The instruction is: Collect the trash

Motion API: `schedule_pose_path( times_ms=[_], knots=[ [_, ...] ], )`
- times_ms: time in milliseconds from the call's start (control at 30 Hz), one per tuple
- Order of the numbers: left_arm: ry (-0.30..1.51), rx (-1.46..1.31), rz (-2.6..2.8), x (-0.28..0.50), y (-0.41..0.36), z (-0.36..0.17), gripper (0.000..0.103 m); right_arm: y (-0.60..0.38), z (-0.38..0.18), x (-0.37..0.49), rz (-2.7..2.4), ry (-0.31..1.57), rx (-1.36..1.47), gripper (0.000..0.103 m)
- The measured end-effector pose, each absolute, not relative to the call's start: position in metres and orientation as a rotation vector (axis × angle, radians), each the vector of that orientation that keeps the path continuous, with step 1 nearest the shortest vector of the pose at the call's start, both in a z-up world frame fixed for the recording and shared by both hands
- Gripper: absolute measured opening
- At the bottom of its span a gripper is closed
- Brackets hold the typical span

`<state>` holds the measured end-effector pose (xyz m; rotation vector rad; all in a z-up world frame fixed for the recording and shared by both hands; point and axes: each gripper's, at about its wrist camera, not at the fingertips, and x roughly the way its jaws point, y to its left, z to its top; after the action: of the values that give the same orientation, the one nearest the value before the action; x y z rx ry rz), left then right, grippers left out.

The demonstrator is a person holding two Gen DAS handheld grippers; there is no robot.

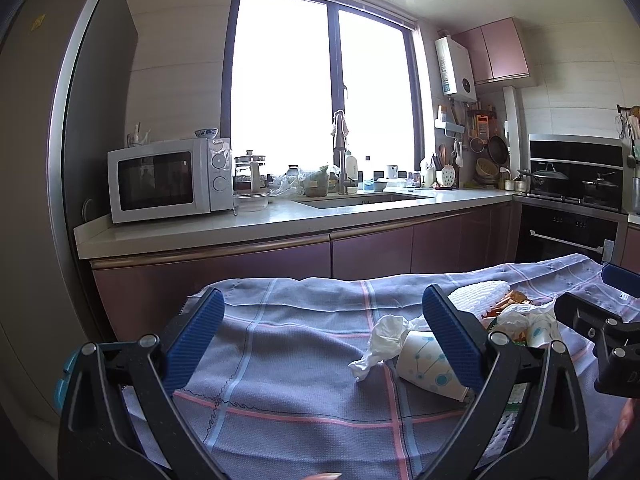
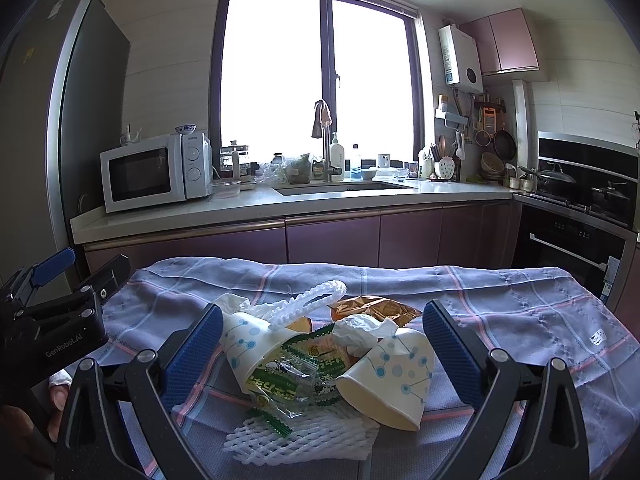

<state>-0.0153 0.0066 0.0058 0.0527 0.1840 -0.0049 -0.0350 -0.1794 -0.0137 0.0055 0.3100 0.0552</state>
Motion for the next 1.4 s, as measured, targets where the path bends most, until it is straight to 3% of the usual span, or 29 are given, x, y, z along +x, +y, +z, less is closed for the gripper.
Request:
schedule_pose_path(
  times_ms=[1400],
  knots=[
    [0.217,0.047,-0.023,-0.0066,0.0053,0.0010,0.098,-0.1845,-0.0157,-0.0319,0.072,0.328,0.018,0.097]
  ],
)
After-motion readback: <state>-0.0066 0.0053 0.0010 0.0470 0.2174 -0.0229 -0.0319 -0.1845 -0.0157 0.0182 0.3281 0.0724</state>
